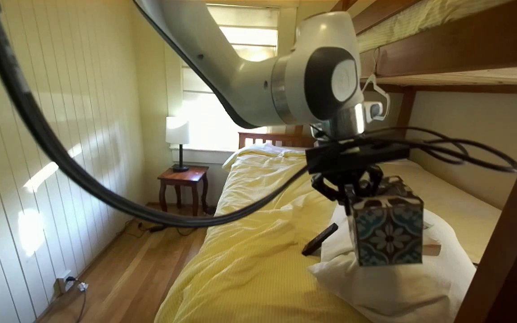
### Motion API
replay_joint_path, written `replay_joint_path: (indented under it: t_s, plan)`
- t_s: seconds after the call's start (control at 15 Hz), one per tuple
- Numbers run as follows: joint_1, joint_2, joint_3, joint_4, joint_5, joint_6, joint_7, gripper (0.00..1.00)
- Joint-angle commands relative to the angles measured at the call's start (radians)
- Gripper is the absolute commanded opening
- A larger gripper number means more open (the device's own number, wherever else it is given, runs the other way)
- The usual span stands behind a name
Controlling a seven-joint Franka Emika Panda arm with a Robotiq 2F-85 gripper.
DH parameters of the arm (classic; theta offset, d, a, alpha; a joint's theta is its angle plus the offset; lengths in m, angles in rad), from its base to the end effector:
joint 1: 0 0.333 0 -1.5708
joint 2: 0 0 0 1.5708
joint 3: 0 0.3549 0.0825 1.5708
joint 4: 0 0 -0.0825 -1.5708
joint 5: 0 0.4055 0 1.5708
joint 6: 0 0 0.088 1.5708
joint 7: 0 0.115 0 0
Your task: Move the tissue box to the back.
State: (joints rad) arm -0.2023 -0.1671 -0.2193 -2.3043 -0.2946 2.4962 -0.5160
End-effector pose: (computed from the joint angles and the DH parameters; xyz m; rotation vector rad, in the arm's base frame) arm 0.4843 -0.2205 0.4697 2.7703 0.4114 0.3344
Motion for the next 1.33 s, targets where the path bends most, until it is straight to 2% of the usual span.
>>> replay_joint_path:
  t_s: [0.0,0.07,0.47,0.53,0.6,0.73,1.0,1.27]
  plan:
    - [0.034,-0.012,0.010,0.021,0.014,-0.004,-0.016,0.01]
    - [0.052,-0.016,0.020,0.036,0.020,-0.009,-0.014,0.06]
    - [0.038,-0.002,0.006,0.028,0.020,-0.009,-0.011,0.06]
    - [0.047,0.042,0.018,0.093,0.010,-0.017,-0.011,0.01]
    - [0.064,0.096,0.036,0.186,0.001,-0.027,-0.018,0.01]
    - [0.080,0.159,0.046,0.296,-0.007,-0.032,-0.098,0.01]
    - [0.119,0.304,0.106,0.524,0.132,-0.081,-0.330,0.01]
    - [0.128,0.438,0.213,0.742,0.253,-0.200,-0.509,0.01]
